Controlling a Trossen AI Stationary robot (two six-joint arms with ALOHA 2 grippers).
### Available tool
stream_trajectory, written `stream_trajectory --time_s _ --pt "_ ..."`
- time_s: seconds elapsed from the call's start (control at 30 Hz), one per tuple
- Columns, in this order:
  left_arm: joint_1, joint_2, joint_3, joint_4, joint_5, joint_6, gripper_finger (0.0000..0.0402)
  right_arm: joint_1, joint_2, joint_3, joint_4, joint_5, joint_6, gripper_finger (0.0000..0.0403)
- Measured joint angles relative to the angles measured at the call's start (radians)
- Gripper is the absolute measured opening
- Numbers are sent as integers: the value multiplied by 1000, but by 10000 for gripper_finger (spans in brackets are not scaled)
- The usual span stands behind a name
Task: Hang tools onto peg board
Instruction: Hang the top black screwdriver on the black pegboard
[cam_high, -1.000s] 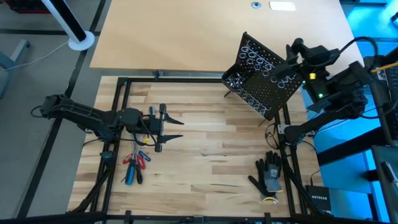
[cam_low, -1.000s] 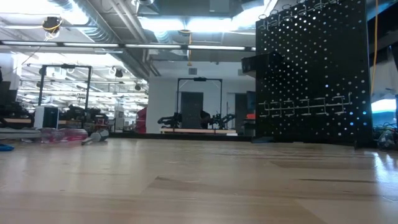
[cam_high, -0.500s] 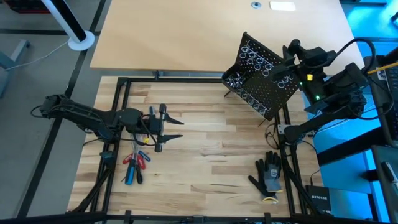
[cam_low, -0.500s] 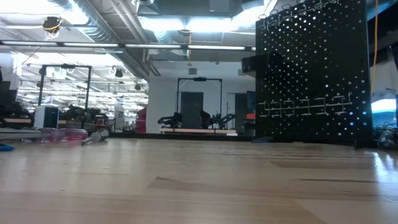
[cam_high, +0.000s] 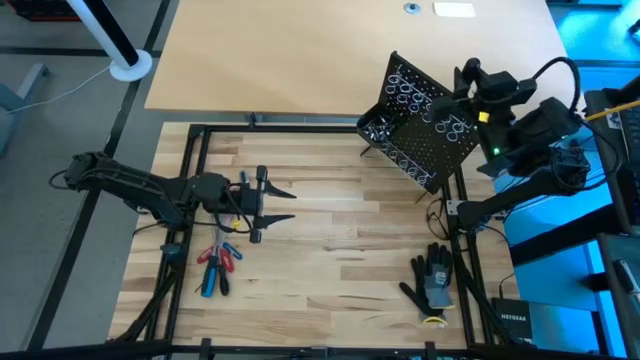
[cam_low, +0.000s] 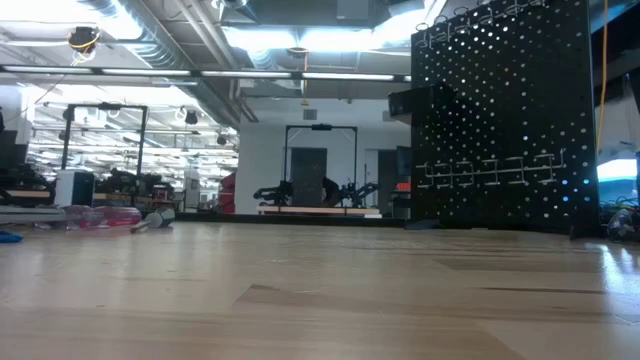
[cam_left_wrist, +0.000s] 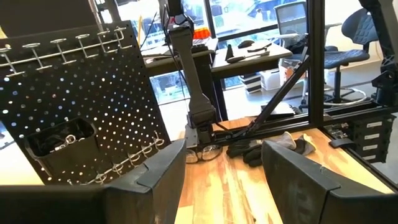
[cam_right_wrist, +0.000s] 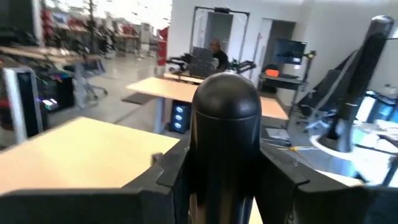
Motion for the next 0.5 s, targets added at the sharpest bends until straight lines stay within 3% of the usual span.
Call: stream_trajectory --time_s 0.1,0.5 --pt "0 0 0 0 0 -3 200 0 0 0 -94 28 57 133" --pt "0 0 0 0 0 -8 200 0 -8 0 -635 29 609 133"
